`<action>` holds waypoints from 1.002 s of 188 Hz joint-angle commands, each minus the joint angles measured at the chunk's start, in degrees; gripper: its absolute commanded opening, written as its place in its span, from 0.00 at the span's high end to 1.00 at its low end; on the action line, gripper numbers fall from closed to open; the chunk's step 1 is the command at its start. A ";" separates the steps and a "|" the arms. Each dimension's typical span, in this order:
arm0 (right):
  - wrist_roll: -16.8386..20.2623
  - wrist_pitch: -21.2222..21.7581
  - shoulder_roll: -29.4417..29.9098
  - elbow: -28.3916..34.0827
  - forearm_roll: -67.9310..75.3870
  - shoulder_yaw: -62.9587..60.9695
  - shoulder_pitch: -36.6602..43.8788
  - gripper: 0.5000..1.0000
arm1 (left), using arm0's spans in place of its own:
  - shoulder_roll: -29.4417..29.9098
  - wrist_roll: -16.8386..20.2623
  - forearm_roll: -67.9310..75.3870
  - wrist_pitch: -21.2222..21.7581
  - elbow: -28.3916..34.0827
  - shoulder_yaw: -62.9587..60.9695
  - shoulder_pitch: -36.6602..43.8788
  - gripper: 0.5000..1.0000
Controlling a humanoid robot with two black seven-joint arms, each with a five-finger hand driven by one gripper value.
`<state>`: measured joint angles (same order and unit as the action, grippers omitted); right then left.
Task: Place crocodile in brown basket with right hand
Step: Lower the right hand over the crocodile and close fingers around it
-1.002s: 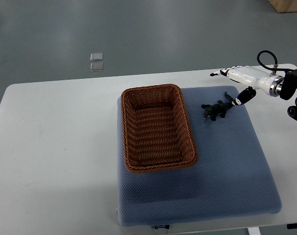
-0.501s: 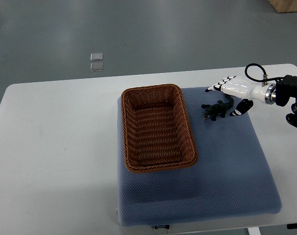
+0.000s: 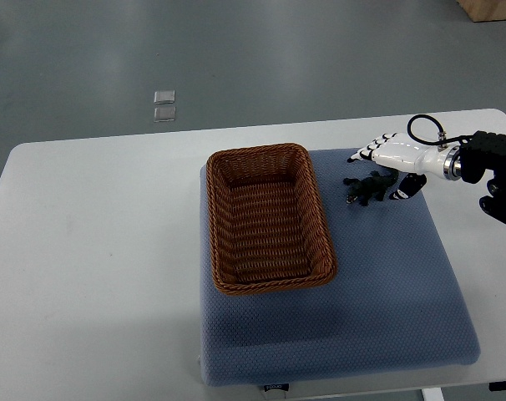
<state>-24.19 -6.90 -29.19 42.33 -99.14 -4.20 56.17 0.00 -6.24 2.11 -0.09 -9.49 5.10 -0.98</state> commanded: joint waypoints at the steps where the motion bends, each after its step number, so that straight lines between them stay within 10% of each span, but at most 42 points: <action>1: 0.02 -0.22 0.19 -0.58 -0.35 1.30 0.25 0.29 | 0.00 0.00 0.00 0.00 0.00 0.00 0.01 0.00; 188: -0.42 -2.24 2.30 -2.52 -0.35 3.85 0.70 0.40 | 0.00 0.00 0.00 0.00 0.00 0.00 0.01 0.00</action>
<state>-24.61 -9.16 -26.89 39.81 -99.49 -0.46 56.95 0.00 -6.24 2.11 -0.09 -9.49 5.10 -0.97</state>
